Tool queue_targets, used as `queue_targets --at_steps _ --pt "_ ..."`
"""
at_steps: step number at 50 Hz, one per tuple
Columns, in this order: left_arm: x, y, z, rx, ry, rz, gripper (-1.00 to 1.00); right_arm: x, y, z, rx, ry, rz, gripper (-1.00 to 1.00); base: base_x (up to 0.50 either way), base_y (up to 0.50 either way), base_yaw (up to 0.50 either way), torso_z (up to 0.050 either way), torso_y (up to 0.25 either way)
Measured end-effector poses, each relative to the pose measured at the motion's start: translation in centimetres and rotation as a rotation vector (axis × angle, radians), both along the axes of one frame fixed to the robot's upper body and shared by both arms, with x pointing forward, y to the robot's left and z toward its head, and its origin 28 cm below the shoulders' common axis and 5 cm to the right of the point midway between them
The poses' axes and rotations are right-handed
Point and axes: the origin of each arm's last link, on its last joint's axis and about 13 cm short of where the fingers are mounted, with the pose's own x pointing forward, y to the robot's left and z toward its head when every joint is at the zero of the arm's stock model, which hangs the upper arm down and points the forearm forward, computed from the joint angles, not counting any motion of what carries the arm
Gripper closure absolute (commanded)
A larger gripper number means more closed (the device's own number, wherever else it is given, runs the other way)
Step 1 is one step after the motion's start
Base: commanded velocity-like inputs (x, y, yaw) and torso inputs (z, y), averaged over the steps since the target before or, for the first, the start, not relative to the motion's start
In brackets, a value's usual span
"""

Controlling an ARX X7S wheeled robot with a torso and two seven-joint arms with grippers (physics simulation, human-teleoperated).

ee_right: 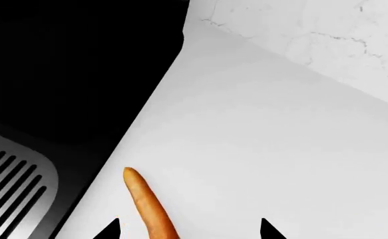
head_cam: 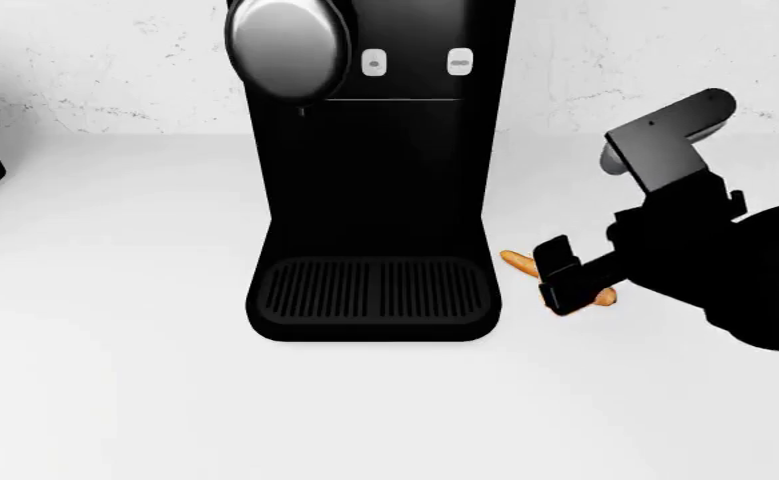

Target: Place the two vegetables and bowl onto the tray for setting up a vegetable dip station.

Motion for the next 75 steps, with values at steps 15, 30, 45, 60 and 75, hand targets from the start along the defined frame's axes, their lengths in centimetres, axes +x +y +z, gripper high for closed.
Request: queue_targets --at_steps 15,30,45,60,75 --pt "0.0 0.0 0.0 0.002 0.001 -0.003 -1.0 0.4 0.2 -2.0 -0.046 0.084 0.055 -1.0 0.0 0.0 0.0 0.0 0.0" --pt "0.0 -0.1 0.0 0.004 0.002 -0.005 -1.0 0.7 0.0 -3.2 -0.056 0.133 0.052 -1.0 0.0 0.0 0.0 0.0 0.0" --pt "-0.1 -0.1 0.0 0.003 -0.002 -0.004 -1.0 1.2 -0.5 -3.7 -0.087 0.123 0.011 1.0 0.0 0.0 0.0 0.0 0.0" --pt "-0.1 -0.1 0.1 0.003 -0.005 -0.004 -1.0 1.0 -0.8 -3.9 -0.095 0.105 -0.02 1.0 0.0 0.0 0.0 0.0 0.0" --pt "-0.2 0.0 0.1 0.001 -0.005 -0.003 -1.0 -0.5 -0.9 3.2 -0.054 -0.174 -0.137 1.0 0.0 0.0 0.0 0.0 0.0"
